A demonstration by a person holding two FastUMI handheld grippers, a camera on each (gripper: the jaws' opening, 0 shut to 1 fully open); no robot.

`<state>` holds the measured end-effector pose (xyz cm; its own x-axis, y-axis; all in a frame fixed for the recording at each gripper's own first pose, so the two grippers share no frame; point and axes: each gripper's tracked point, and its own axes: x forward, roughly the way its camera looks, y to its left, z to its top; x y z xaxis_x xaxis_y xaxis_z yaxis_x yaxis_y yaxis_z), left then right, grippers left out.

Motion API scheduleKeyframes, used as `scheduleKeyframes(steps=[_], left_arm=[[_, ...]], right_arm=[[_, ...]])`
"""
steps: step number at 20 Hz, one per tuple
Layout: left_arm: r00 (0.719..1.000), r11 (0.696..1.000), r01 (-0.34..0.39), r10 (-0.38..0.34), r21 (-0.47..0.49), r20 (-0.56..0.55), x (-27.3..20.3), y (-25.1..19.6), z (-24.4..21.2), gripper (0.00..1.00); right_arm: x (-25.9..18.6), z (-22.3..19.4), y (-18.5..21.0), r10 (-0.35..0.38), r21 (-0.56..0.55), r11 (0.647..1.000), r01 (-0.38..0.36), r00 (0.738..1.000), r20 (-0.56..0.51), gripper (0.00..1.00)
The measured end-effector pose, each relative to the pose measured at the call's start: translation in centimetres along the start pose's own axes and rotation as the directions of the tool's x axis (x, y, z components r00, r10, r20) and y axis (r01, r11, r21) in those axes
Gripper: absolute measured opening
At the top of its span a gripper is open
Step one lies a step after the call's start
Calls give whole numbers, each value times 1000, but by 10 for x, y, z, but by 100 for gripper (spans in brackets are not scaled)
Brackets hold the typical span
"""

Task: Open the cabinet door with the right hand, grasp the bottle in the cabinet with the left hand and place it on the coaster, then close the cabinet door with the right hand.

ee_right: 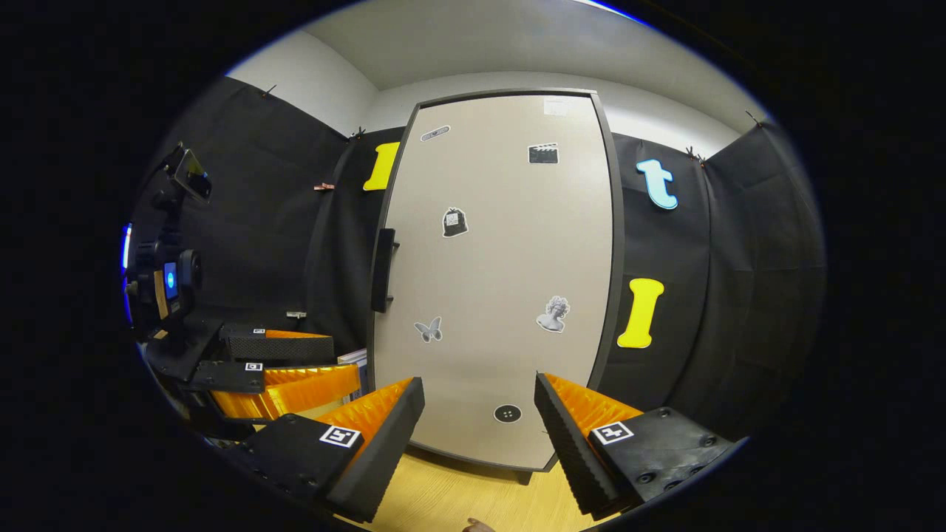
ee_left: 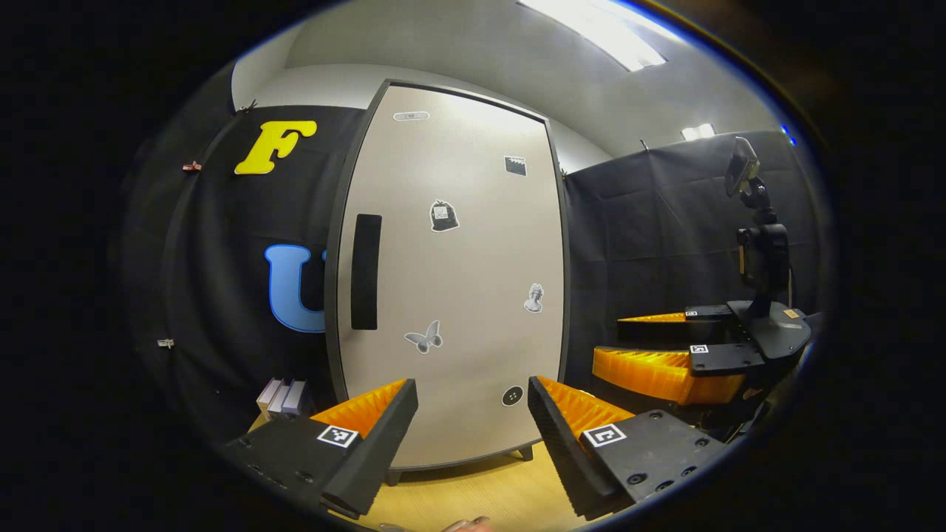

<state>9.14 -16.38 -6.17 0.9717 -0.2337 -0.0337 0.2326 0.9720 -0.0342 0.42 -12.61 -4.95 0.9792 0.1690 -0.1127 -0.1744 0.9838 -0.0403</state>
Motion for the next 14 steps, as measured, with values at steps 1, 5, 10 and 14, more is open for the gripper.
scheduleKeyframes(steps=[1, 5, 10, 14], left_arm=[[1000, 1000, 0, 0, 0, 1, 0, 0, 0, 95], [1000, 1000, -5, 5, -3, 8, -1, 0, 2, 95], [1000, 1000, -12, 12, -5, 10, -3, 1, 2, 95], [1000, 1000, -8, 8, -1, 12, -3, -2, 3, 95]], right_arm=[[0, 0, 0, -1, -1, 1000, 1, 1000, 0, 97], [-1, 0, 2, 4, 12, 1000, -4, 1000, -1, 97], [0, 0, 3, 11, 9, 1000, -11, 1000, -3, 97], [0, 0, 3, 16, 5, 1000, -16, 1000, -1, 97]])
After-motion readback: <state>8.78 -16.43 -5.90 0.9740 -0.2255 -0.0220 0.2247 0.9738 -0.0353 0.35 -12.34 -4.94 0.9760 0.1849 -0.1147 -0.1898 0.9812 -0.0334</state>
